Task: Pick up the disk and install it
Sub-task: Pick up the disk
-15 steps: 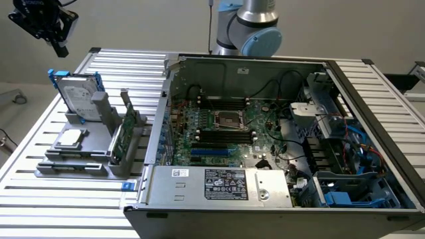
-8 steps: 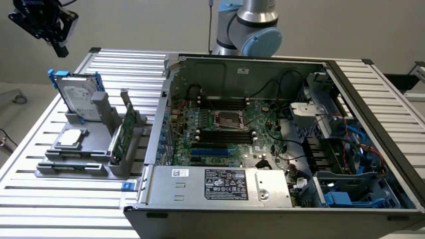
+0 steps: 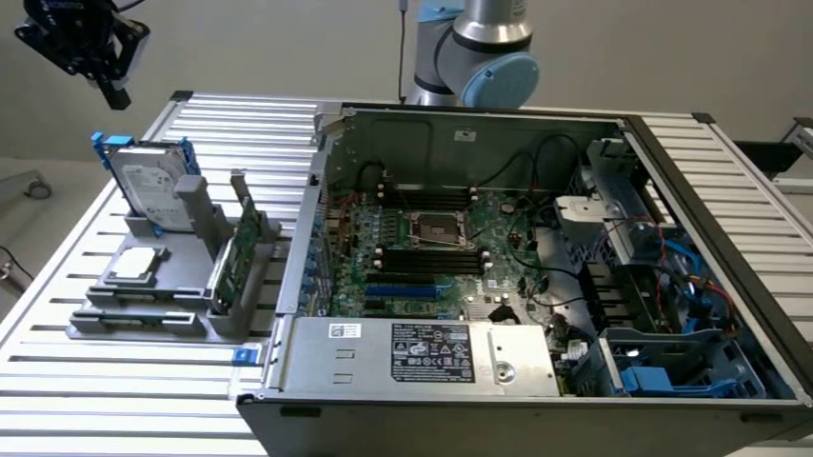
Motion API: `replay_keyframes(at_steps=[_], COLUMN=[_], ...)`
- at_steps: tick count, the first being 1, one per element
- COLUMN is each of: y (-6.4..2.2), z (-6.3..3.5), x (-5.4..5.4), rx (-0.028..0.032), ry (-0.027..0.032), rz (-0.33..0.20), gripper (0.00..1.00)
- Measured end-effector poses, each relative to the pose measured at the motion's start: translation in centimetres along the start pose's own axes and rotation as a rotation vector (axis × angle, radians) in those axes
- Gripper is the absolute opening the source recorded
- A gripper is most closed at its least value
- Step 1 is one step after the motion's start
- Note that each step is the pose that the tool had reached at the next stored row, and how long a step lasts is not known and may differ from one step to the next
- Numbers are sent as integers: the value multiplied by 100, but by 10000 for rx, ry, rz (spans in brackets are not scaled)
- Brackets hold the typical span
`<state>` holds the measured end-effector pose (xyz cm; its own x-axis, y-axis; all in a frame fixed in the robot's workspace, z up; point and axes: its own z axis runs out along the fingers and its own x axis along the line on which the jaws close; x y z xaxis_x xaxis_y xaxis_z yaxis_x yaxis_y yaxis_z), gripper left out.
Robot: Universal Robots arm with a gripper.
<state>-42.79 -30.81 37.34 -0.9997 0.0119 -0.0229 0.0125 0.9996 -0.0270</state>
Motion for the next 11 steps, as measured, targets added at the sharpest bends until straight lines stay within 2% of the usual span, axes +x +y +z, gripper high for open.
replay_keyframes(at_steps=[11], y=[1], z=[46], x=[1], rx=[-44], ry=[-49], rz=[-1998], gripper=[11])
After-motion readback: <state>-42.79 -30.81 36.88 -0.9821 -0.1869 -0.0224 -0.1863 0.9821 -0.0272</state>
